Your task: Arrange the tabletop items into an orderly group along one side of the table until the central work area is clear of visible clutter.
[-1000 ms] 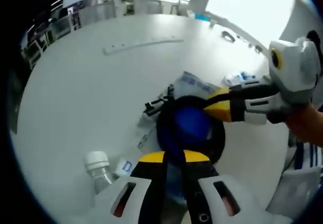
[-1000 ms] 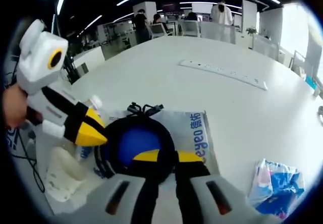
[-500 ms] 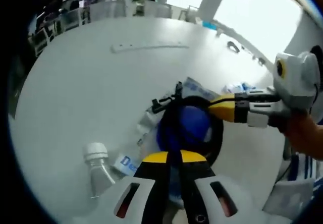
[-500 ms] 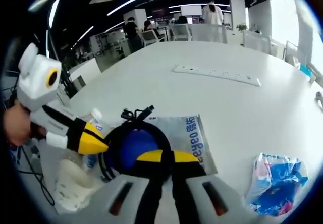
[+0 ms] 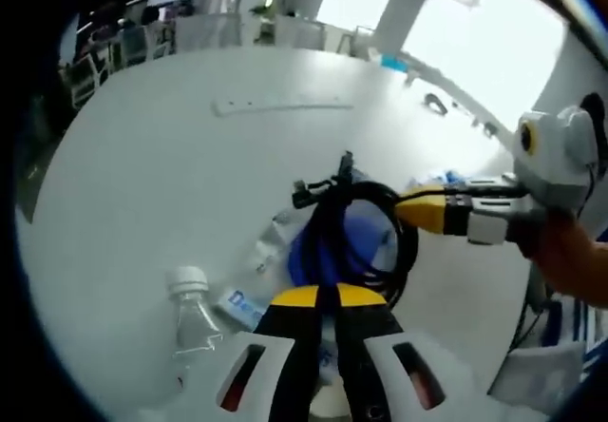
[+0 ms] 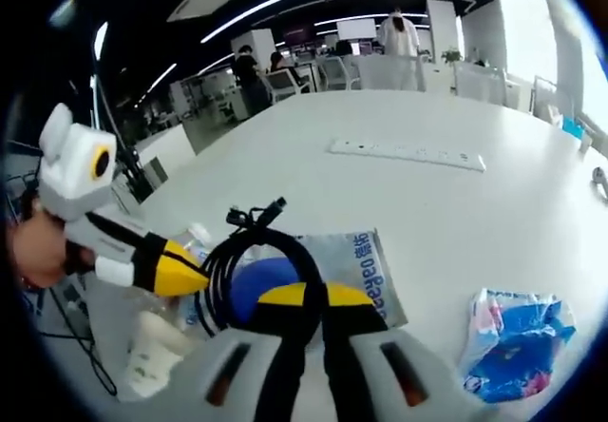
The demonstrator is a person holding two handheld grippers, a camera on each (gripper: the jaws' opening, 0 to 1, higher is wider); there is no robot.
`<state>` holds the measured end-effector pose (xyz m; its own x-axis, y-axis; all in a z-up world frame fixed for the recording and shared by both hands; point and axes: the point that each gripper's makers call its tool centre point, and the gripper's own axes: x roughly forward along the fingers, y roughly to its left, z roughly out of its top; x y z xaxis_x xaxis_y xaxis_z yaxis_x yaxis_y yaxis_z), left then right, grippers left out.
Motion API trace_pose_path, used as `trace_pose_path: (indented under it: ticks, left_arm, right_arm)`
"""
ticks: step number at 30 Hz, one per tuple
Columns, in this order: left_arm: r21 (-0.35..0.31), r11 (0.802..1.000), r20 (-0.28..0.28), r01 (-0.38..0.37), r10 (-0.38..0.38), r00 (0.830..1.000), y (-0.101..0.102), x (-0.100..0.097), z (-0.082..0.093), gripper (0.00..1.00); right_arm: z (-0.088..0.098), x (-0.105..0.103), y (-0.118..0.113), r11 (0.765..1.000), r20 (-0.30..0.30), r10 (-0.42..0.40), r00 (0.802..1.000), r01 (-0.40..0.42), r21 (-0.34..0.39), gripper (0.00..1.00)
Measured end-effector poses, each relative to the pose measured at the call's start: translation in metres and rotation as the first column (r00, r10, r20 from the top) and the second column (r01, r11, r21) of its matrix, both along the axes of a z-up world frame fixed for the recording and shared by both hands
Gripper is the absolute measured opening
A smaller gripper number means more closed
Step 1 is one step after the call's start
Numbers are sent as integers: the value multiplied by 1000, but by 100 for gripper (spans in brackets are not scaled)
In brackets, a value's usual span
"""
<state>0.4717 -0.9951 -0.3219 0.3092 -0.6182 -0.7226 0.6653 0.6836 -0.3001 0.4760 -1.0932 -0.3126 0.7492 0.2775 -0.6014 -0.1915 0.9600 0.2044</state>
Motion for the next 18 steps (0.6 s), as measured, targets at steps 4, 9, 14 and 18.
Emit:
trace_pose_path:
  ticks: [4,9,14,18]
  left_arm:
    - [-16,1000,12,-5,6,1000,-1,-4,9,0]
    - [-36,999,34,-14,15,999,-2,-9,23,0]
    - [-52,999,50,-8,10,999,-7,-18,36,0]
    - [-69,998,59,-9,13,998,-12,-25,47,0]
  right_arm:
    - [12,-5,0,1000,20,-2,1000,1,7,2]
    - [26,-12,-2,1000,46,-11,999,10,21,2]
    - [40,-21,-6,1000,67,-14,998,12,24,2]
    - [47,-28,-11,999,77,-22,997,20,28,2]
